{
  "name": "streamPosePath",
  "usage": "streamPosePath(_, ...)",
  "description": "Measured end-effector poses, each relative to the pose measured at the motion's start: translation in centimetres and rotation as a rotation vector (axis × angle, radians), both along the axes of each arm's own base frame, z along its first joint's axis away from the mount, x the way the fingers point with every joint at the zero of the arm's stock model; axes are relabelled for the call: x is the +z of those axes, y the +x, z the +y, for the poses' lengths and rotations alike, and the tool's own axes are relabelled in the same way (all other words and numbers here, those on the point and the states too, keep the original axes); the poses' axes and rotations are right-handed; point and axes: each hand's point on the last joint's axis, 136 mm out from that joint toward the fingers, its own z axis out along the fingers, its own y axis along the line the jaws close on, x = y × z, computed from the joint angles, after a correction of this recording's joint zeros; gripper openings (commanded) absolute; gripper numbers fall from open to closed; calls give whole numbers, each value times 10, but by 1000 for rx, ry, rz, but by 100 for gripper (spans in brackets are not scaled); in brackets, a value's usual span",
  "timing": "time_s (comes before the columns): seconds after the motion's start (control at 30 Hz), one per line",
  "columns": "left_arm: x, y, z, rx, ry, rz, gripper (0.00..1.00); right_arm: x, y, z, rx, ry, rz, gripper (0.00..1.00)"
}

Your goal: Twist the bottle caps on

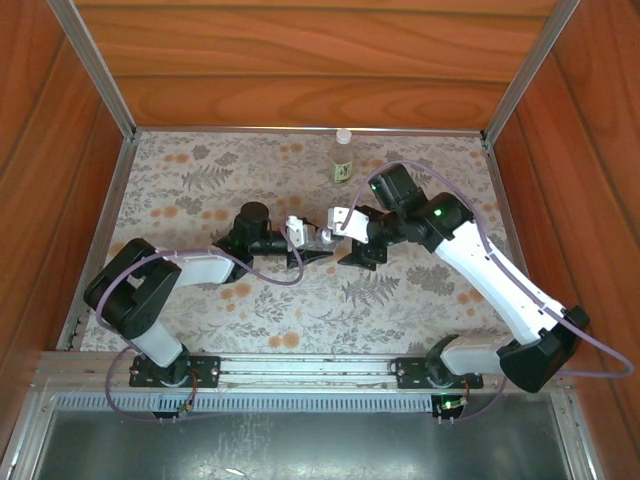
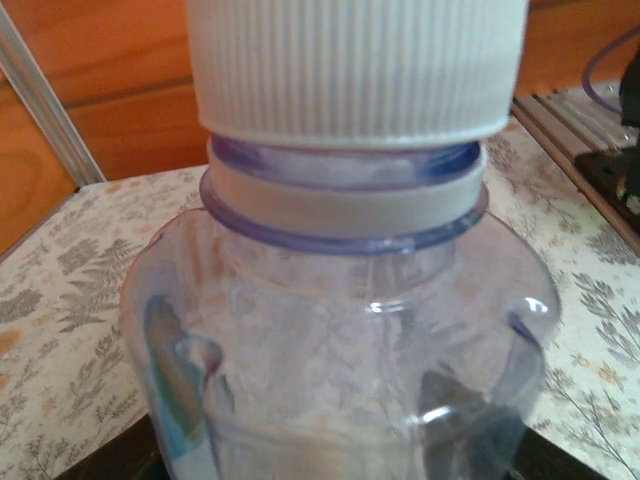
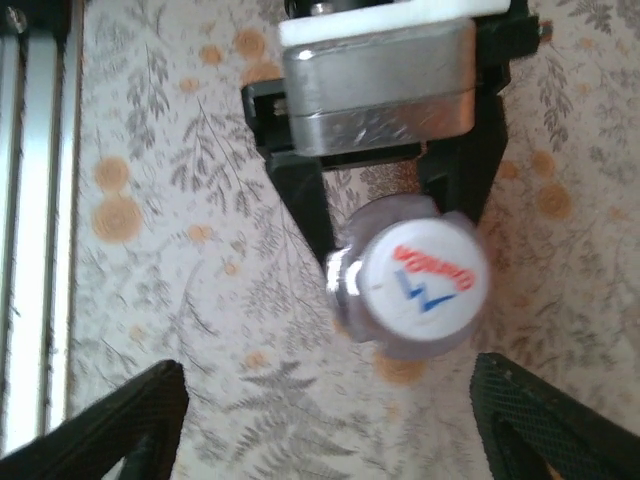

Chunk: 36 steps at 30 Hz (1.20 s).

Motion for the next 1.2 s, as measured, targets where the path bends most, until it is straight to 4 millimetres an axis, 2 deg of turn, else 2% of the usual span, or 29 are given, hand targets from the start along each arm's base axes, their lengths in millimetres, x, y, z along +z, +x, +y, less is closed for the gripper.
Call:
streamPosePath(0.1, -7, -5, 2, -8, 41, -3, 50, -1, 7, 3, 26, -26, -22, 57)
streamPosePath(0.4, -23, -8, 6, -1, 108, 18, 50, -9, 6, 13, 80, -58, 0, 57)
streamPosePath(0.63, -27, -12, 6, -9, 123, 28, 50, -17, 4, 20, 102, -66, 28, 55)
streamPosePath(0.87, -29, -12, 6, -8, 128, 34, 50, -27, 6, 24, 107, -86, 48, 48)
streamPosePath(1.2, -29, -11, 6, -2, 131, 33, 50, -30, 7, 25, 107, -95, 47, 42)
